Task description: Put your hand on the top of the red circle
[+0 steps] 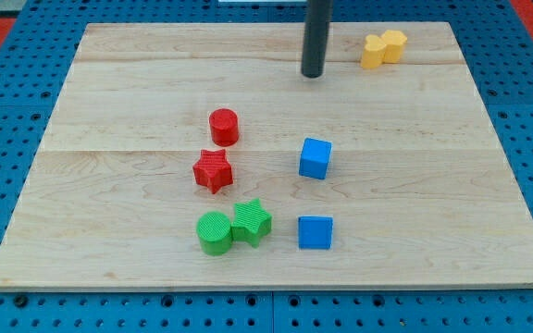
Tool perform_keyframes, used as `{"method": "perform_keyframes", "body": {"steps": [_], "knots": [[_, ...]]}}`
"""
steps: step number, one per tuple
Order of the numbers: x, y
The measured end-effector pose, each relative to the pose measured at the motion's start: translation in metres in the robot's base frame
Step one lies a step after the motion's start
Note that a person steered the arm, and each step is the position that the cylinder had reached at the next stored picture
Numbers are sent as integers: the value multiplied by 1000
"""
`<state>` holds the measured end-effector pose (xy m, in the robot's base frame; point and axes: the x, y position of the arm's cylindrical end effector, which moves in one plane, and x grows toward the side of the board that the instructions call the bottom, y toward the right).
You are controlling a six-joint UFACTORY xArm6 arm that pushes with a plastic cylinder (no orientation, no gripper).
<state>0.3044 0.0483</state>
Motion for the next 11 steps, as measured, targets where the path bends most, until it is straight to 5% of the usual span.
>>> {"method": "perform_keyframes", "body": {"steps": [11], "knots": [[7, -104]]}}
